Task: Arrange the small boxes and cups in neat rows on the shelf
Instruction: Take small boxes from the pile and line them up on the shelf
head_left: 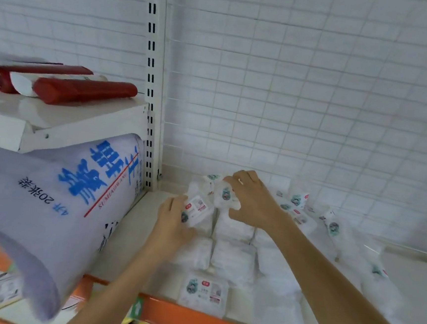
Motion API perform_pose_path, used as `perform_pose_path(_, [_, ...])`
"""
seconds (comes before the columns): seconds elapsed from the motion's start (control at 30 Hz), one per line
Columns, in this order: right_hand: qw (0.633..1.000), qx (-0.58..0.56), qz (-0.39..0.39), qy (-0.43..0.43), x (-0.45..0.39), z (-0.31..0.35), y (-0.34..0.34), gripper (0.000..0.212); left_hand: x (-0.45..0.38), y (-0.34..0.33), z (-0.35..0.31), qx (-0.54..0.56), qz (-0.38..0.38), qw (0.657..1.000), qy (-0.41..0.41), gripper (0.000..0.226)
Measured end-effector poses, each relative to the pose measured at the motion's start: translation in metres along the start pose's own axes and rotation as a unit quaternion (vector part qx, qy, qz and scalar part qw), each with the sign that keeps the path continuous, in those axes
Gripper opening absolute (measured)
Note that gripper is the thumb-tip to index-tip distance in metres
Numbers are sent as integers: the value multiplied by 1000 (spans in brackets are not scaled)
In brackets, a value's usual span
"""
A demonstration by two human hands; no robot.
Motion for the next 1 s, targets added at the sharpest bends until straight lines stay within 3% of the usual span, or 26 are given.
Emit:
perform_pose_path(0.1, [994,-96,-46,7,15,8,12,70,1,3,8,-8,0,999,-45,65])
perform_pose_path(0.2, [991,-107,-78,25,39,15,23,69,6,15,7,-30,15,993,-110,63])
perform_pose_path(0.57, [979,-156,-114,-69,142,-8,9,72,36,26,-32,-5,111,967,-230,70])
perform_pose_path(0.77, [974,-156,-131,-95,176,-18,7,65,41,15,-59,13,120,959,-256,68])
perform_pose_path(1.0, [948,-171,-209,-171,225,-25,21,71,43,-4,-106,80,138,940,-302,63])
Point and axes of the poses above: each hand's wrist, its own x-axis away from the middle knuckle, its own y-axis out of the back of the hand, z = x × y, the point moved 2 cm from there along -x, towards the middle knuckle, and after that the axes turned 14 degrees about -x, right-handed, at the moved point
